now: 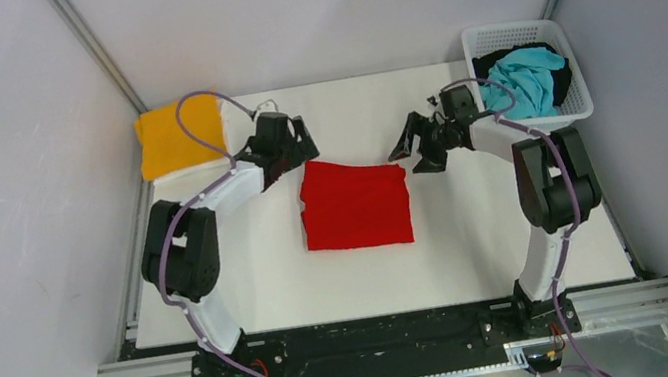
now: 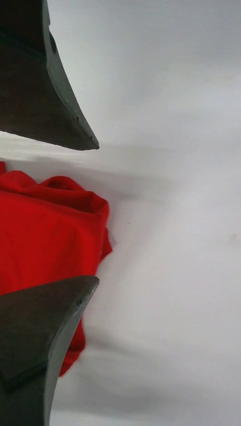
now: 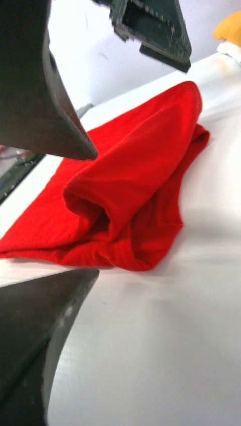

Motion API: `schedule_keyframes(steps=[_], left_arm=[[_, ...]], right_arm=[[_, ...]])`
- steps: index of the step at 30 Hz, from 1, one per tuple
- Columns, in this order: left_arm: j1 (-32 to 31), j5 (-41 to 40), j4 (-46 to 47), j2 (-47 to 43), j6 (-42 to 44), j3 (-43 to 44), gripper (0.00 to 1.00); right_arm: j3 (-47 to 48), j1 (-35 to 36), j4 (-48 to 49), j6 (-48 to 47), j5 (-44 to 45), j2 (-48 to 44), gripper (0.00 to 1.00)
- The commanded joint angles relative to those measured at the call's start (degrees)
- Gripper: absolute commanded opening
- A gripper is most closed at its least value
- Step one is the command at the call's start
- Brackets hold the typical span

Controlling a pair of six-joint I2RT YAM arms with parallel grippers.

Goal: Fold and stack the t-shirts
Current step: Fold the long partially folded tshirt into a neat square

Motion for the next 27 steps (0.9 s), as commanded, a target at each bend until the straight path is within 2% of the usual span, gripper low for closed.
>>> schedule_keyframes(steps=[1,2,5,10,12,16,18,27], left_arm=[[0.8,-0.1,0.7,-2.3,1.3,4.8,0.99],[0.8,0.7,0.8,-2.7,1.3,4.8,0.99],[0.7,6.9,1.3,-4.2,0.5,4.2,1.0],[0.4,20.2,5.2,-2.4,-2.3,1.7,1.0],[0.5,22.9,6.8,-1.0,-3.4,1.2,1.0],[0.5,24.1,7.4,2.6,-4.1,2.2,1.0],[0.6,24.3,7.4,4.7,-4.0,3.2,1.0],[3.5,20.6,5.6,12.4,-4.3,5.5,1.0]], right_arm=[[5.0,-0.5,-2.8,-1.0,7.5,-4.5,0.93],[4.8,-0.3,-3.5,-1.4,9.4,-5.4,0.98],[2.9,1.1,-3.5,-1.8,9.0,-9.5,0.99],[-2.1,5.6,4.2,1.5,-1.7,-11.1,0.99],[-2.5,7.4,7.8,2.7,-4.7,-9.6,0.99],[-2.3,7.7,18.9,7.7,-9.0,-4.1,0.99],[-0.7,6.7,20.7,8.6,-9.8,-0.7,0.99],[12.1,3.6,15.3,5.3,-3.2,15.4,0.99]])
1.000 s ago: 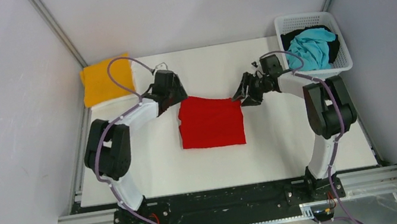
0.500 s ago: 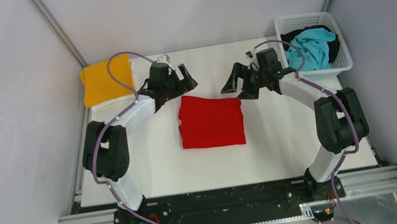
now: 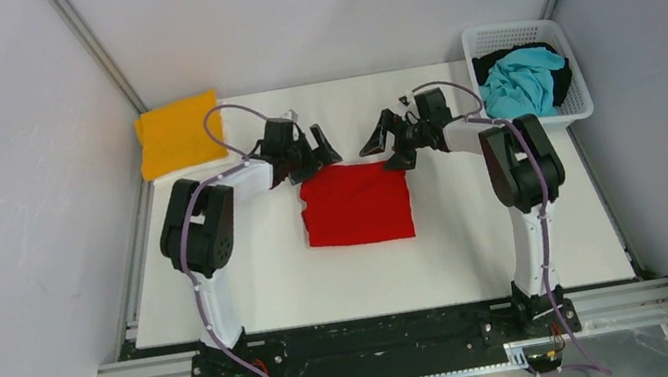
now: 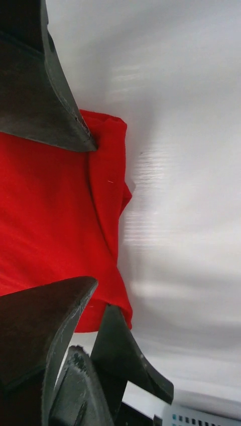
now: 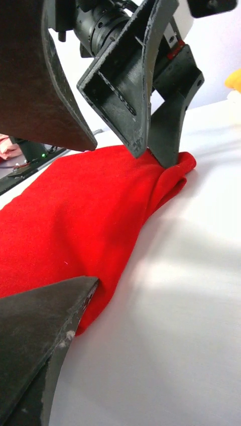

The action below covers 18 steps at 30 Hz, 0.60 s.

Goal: Fold and stack the t-shirts
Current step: Fold the long partially folded tshirt into a neat square, then put the neatly folded tshirt into the corner of the board with the left arm

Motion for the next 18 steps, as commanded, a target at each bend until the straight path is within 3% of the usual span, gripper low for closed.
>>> schedule_keyframes(steps=[1,6,11,15,18], left_arm=[[2.1,-1.2,-0.4,2.5,-0.6,3.2,1.0],[3.2,1.9,-1.2,5.4,-1.7,3.0,1.0],[3.5,0.3,-1.8,1.9,-0.7,1.3,1.0],[3.5,-2.3,-3.8,-7.1,1.4,0.0,1.0],[3.5,-7.0,-3.8,-18.6,1.7,-5.8,1.0]], right_arm=[[7.0,-1.4,-1.2,-0.7,3.9,5.9,0.99],[8.0,-1.5,-3.2,-1.1,4.6,8.6,0.99],[7.9,-2.1,-6.8,-3.5,7.2,5.2,0.99],[7.8,-2.4,-13.2,-9.0,14.3,-5.6,1.0],[3.5,-2.0,-18.2,-12.6,21.6,-18.6,0.99]])
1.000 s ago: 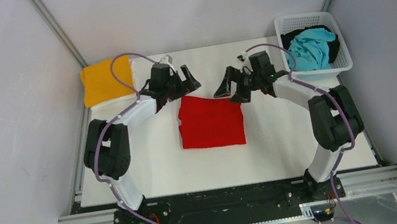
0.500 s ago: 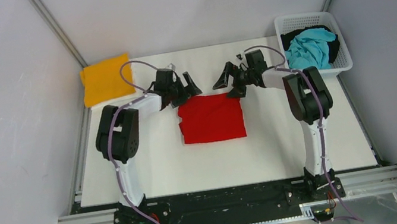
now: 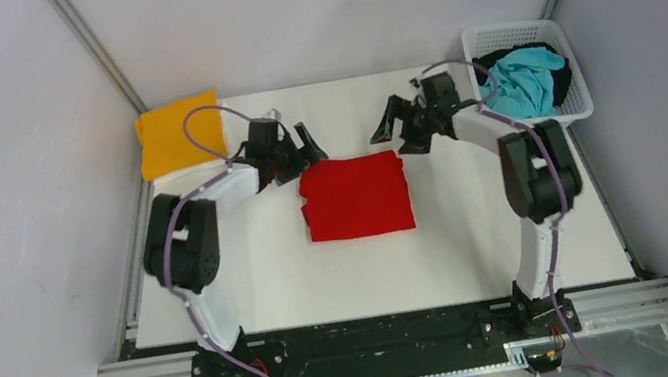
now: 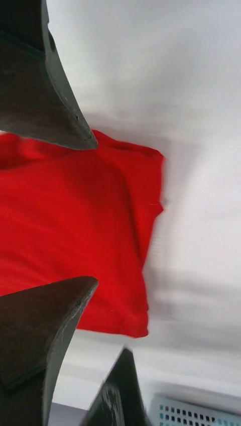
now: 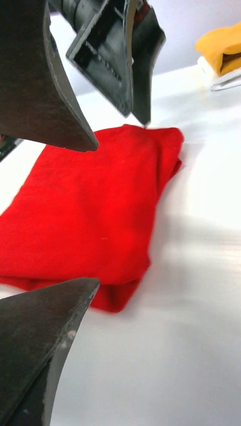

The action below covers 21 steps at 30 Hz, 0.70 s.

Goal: Fold and stack the t-shirts
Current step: Put the neatly folded tshirt into the corner of the board with the left arm

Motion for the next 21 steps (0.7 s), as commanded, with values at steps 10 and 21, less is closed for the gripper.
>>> schedule_keyframes(steps=[10,21], left_arm=[[0.9,-16.0,-1.8,-35.8,-0.4,-22.7,1.0],[-1.5,-8.0,1.5,-16.3,-0.6,-17.9,1.0]], right_arm=[[-35.2,-5.1,-0.5,-0.8,24.1,-52.4,0.99],[-41.4,-12.2,-4.7,1.2,10.3,-62.4,0.99]])
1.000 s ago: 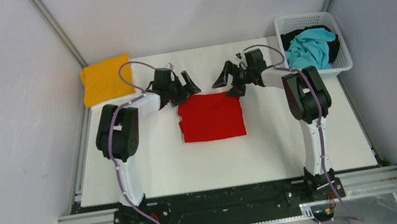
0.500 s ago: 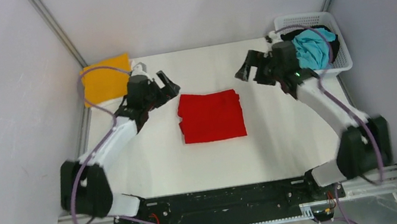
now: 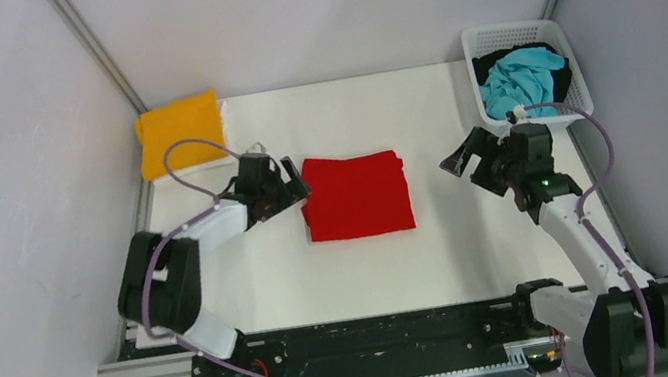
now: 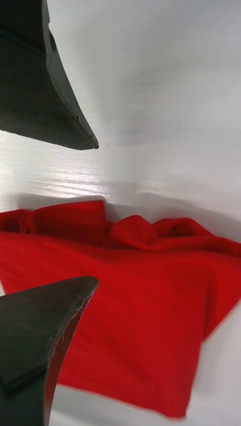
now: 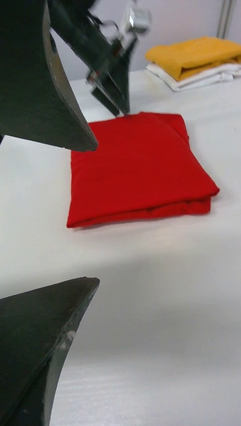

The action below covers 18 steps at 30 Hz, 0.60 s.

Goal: Fold and stack the t-shirts
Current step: Put the neatly folded tshirt into the corner of the board with the left arm

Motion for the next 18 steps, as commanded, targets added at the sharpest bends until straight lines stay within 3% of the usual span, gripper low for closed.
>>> schedule_keyframes(steps=[1,3,6,9,17,18], left_arm=[[-2.4,2.6,2.0,7.7,-0.2,5.6,0.99],[-3.6,2.0,1.7,11.5,-0.3,8.2,0.95],[-5.8,-1.2,-2.4,15.6,-2.6,13.1,0.79],[-9.9,-6.0,-6.4,20.4,-4.0,17.1,0.72],[-16.0,-13.8,-15.6,25.2,-3.9,25.8,0.32],[-16.3,-15.4,-16.5,25.3,-3.5,26.1,0.21]], right_arm=[[0.4,-0.2,-0.2,0.1,-3.7,-4.9,0.99],[0.3,-0.1,-1.4,-0.4,-2.3,-7.1,0.99],[0.3,-0.1,-3.5,-0.7,-0.9,-9.4,0.99],[0.2,-0.1,-4.1,-0.8,-1.4,-12.2,1.0],[0.0,-0.1,-5.2,-1.5,-1.2,-15.6,0.99],[-0.1,-0.1,-5.2,-1.6,-1.3,-15.7,0.99]])
